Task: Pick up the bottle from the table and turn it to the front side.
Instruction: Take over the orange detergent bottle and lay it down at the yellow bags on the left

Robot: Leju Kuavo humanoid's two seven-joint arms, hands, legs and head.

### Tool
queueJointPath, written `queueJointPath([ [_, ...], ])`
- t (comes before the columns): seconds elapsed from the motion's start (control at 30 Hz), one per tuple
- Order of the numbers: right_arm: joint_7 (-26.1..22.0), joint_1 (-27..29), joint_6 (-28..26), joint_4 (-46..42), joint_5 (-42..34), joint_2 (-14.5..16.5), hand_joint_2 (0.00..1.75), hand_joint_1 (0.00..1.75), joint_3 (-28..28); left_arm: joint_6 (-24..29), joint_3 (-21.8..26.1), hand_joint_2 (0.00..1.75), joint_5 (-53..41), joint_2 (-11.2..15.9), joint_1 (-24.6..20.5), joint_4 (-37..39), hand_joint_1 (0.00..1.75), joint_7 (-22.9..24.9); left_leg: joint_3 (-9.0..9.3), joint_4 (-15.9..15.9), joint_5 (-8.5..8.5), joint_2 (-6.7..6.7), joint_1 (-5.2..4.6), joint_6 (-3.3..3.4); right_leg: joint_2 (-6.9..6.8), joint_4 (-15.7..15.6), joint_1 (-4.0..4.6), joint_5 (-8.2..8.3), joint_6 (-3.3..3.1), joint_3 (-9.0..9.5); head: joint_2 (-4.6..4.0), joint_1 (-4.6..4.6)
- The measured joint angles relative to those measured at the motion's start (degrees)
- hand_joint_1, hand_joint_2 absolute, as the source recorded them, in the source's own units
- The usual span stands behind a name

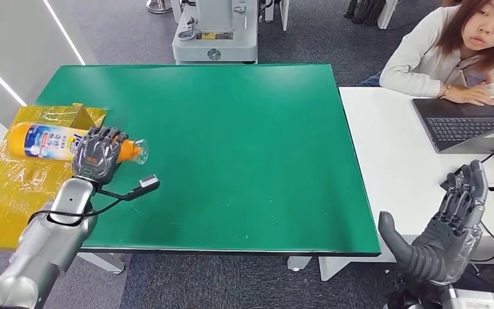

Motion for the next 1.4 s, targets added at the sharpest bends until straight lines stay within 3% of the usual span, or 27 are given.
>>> queueJointPath([
  [0.1, 0.22, 0.73, 0.88, -1.52, 1.58, 0.09, 1.75, 0.00, -0.73, -0.42, -3.04, 1.75, -0.20, 0.84, 1.43, 2.81, 1.75, 4.20, -0.01, 0.00, 0.00, -0.06, 0.00, -0.01, -0.11, -0.01, 0.00, -0.02, -0.01, 0.00, 0.00, 0.02],
  [0.3, 0.17, 1.93, 1.24, -3.99, 4.15, 0.12, 1.75, 0.00, -0.90, -0.85, -8.41, 1.75, -0.22, 1.06, 1.69, 9.98, 1.75, 5.00, 0.01, 0.00, 0.01, -0.03, 0.00, -0.02, -0.06, 0.00, 0.00, -0.01, -0.02, 0.02, 0.00, 0.01],
  [0.77, 2.14, 2.74, 1.60, -6.24, 8.72, 0.12, 1.75, 0.00, -0.55, 0.49, -10.69, 1.75, -0.19, 0.18, -2.20, 17.33, 1.75, 5.55, 0.01, 0.01, 0.02, -0.06, 0.01, -0.02, -0.08, 0.01, 0.01, 0.00, -0.03, 0.02, 0.00, 0.01],
  [1.0, 2.15, 4.05, 1.61, -6.23, 8.93, 0.12, 1.75, 0.00, 0.04, 0.86, -6.81, 1.75, 1.02, -0.27, -5.36, 18.51, 1.75, 4.24, 0.01, 0.01, 0.02, -0.04, 0.01, -0.03, -0.06, 0.02, 0.00, 0.01, -0.05, 0.02, 0.00, 0.00],
  [1.4, 2.79, 4.22, 2.53, -6.16, 9.98, 0.12, 1.75, 0.00, 1.07, -0.39, 1.95, 1.75, 2.93, -0.62, -5.32, 20.62, 1.75, 3.40, 0.00, 0.00, 0.02, -0.05, 0.02, -0.03, -0.07, 0.03, 0.01, 0.01, -0.05, 0.03, 0.00, 0.02],
])
